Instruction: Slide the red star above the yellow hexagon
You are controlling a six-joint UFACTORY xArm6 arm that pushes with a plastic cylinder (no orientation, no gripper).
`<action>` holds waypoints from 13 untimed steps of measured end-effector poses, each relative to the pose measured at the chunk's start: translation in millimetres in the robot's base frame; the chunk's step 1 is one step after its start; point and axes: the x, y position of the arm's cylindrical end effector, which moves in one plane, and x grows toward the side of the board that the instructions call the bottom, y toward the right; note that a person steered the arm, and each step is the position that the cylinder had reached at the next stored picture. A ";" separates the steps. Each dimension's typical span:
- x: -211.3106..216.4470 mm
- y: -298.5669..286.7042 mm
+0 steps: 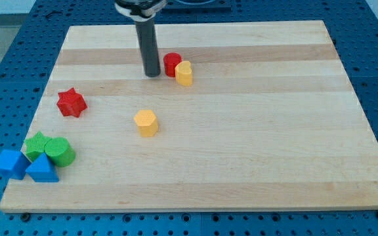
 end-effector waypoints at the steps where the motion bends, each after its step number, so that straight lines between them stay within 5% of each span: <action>1: 12.1 -40.3; 4: 17.8 -198.3; 6: 18.2 -198.6; 9: 84.9 -197.2; 13: 56.3 -58.7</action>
